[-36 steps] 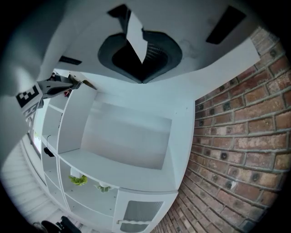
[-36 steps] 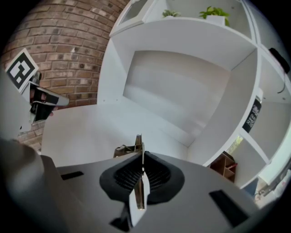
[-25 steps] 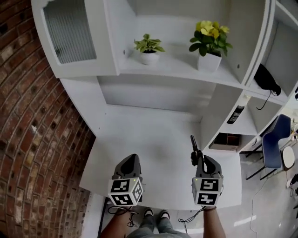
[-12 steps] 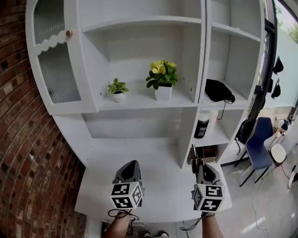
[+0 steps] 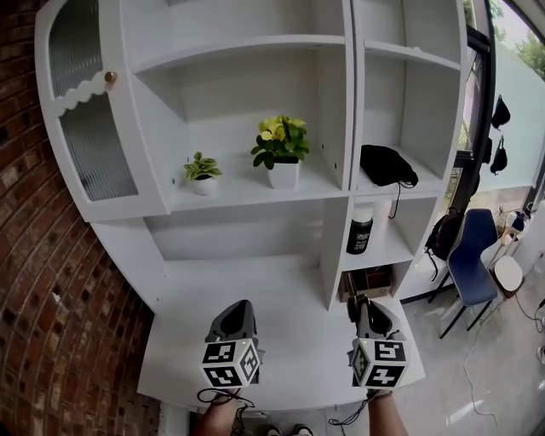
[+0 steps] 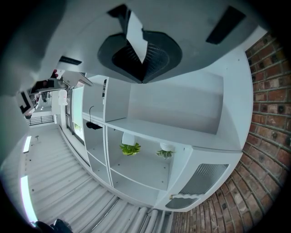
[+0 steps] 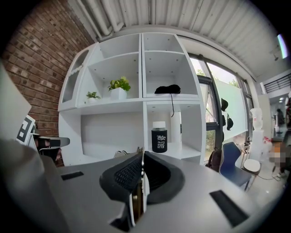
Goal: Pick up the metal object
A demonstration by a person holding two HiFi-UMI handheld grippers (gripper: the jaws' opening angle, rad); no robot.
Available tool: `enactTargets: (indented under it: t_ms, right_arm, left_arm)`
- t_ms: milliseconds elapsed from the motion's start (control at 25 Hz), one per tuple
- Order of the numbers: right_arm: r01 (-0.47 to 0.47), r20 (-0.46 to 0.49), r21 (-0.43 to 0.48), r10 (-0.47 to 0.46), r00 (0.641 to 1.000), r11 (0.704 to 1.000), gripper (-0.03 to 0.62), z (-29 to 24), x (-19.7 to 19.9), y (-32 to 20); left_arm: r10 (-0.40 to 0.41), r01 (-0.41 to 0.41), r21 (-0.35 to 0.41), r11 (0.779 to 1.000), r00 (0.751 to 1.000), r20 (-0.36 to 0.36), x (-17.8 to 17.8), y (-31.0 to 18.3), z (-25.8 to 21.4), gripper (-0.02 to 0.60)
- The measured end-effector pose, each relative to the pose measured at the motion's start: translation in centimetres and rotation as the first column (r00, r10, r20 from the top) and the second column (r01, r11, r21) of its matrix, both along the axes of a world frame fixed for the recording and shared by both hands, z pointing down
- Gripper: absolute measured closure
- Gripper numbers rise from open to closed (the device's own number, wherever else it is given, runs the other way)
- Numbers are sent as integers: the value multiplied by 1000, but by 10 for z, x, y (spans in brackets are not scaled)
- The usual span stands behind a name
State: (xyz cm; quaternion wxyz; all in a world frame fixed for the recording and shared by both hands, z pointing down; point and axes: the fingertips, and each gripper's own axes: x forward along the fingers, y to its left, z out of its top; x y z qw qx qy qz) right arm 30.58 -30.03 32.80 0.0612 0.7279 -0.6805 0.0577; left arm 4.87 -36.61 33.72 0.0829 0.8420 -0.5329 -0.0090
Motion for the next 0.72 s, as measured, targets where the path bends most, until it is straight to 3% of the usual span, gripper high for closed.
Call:
enactTargets:
  t_ms: [720]
  right_arm:
    - [29,-28,-32,-30,999,999,586,8,-16,-11]
  left_arm:
    - [-16,15,-30,999,1000,-12,-15,-7,16,574]
